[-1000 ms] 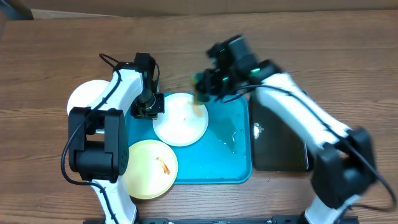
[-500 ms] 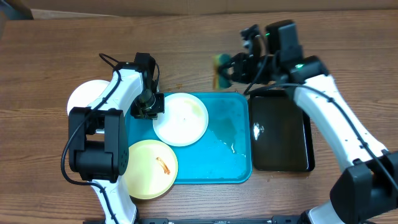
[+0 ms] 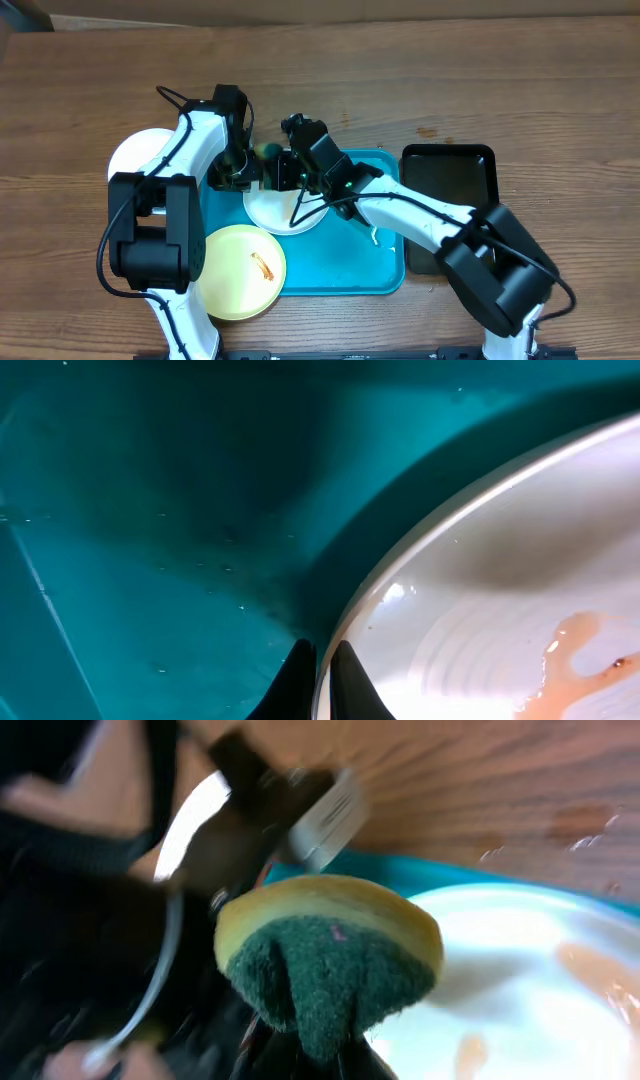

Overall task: Clean dirty plates on tray and stack at the side
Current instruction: 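Scrub the white plate a third time with the sponge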

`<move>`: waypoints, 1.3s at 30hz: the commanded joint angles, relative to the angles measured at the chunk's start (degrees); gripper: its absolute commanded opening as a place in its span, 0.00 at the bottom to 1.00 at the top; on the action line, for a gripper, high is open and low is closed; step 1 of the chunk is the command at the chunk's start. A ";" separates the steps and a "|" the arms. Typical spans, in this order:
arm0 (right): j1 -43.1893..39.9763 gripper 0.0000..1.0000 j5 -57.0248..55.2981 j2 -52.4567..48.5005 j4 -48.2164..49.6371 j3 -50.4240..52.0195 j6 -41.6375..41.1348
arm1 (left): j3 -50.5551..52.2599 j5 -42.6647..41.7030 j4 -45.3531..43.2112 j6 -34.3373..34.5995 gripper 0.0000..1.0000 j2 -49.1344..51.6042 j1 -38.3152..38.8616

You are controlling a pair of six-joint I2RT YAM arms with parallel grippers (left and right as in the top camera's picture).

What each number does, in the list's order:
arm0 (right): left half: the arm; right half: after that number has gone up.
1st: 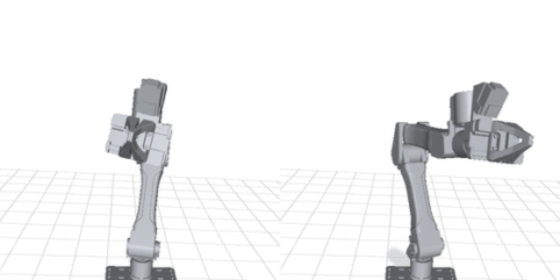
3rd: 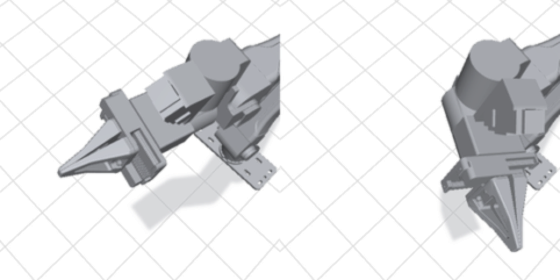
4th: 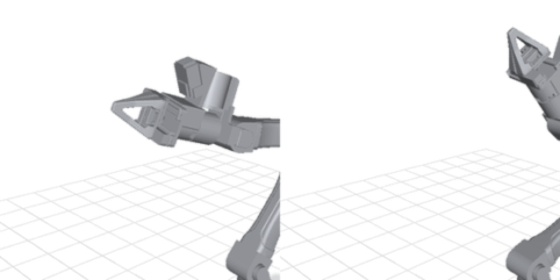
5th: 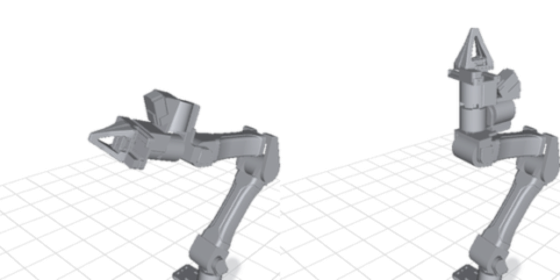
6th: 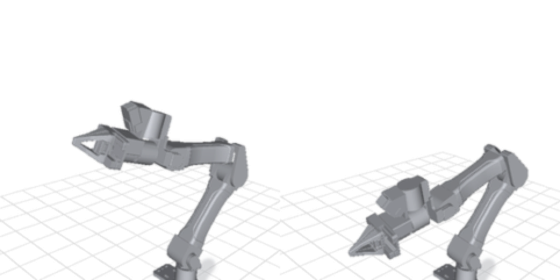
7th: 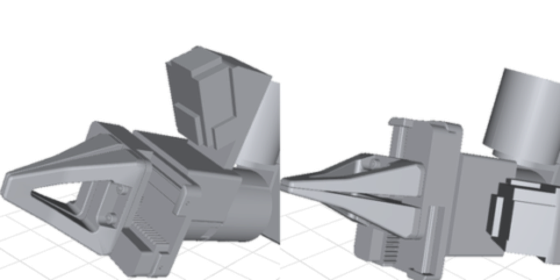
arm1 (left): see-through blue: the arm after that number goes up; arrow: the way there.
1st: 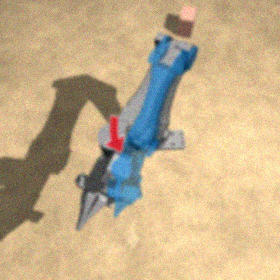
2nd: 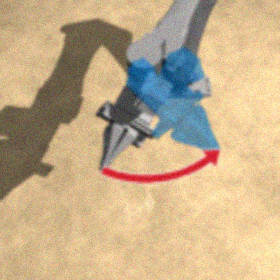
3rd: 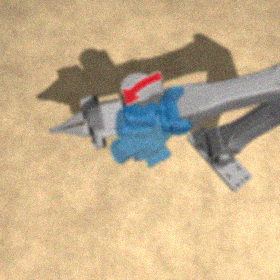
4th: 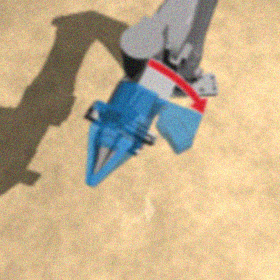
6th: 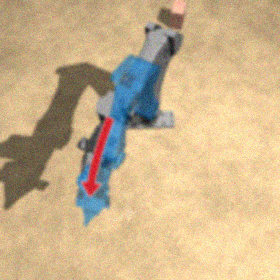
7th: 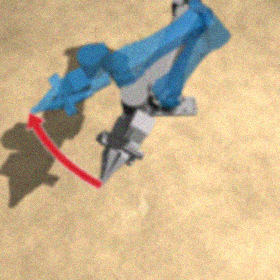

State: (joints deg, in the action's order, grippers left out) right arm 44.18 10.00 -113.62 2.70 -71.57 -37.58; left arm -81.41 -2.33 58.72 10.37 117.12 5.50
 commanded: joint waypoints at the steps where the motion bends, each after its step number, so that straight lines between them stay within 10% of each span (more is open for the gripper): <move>1: -0.59 0.04 -6.03 -3.43 1.90 -0.11 -3.19 | -0.44 2.51 -0.66 1.86 0.04 -0.24 -0.22; 39: -4.24 0.04 1.22 -6.56 3.13 -0.02 -2.93 | -0.44 2.54 -0.31 1.86 0.04 -0.24 -0.22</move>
State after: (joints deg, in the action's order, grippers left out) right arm 39.79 10.72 -119.61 5.93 -71.57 -40.49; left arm -81.43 -2.13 58.87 10.37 117.12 5.54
